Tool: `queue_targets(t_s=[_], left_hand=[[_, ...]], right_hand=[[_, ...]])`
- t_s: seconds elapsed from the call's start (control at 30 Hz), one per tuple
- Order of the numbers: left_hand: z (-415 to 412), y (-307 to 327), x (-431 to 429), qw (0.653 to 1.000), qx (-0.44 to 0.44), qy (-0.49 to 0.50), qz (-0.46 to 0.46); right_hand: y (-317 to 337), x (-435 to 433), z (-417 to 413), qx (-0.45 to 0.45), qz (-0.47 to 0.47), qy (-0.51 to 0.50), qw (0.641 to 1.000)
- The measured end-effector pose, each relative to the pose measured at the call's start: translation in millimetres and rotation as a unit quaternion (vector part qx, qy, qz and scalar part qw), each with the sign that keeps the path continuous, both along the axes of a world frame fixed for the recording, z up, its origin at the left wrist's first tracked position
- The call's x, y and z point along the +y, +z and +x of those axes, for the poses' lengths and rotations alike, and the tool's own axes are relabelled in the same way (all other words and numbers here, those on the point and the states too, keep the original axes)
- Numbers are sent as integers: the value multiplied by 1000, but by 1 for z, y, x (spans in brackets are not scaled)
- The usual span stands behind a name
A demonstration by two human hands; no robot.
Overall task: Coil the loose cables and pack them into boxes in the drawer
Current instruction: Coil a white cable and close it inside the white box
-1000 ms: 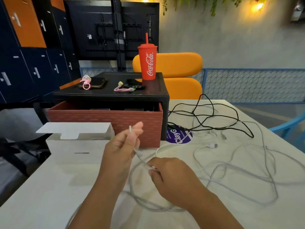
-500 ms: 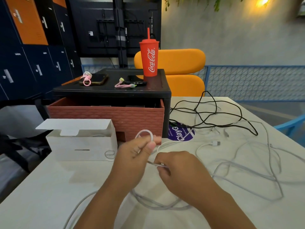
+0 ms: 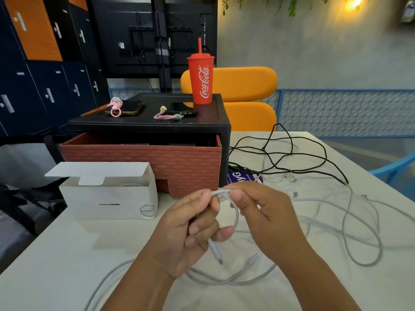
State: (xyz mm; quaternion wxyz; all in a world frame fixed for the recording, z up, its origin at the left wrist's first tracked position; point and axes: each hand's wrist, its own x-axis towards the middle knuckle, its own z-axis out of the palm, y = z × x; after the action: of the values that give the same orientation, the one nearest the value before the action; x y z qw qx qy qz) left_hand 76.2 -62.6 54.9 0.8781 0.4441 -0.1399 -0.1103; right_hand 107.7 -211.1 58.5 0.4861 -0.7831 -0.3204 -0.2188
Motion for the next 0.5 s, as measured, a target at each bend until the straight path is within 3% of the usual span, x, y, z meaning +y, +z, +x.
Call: queue_targets(t_s=[0.1, 0.23, 0.5], left_hand=[[1, 3, -4, 998, 47, 23, -35], [5, 6, -10, 991, 61, 111, 37], [8, -1, -10, 977, 35, 125, 171]], right_hand=[[-2, 4, -1, 118, 37, 39, 992], [-2, 8, 0, 204, 88, 65, 973], [-8, 7, 6, 174, 61, -31, 982]])
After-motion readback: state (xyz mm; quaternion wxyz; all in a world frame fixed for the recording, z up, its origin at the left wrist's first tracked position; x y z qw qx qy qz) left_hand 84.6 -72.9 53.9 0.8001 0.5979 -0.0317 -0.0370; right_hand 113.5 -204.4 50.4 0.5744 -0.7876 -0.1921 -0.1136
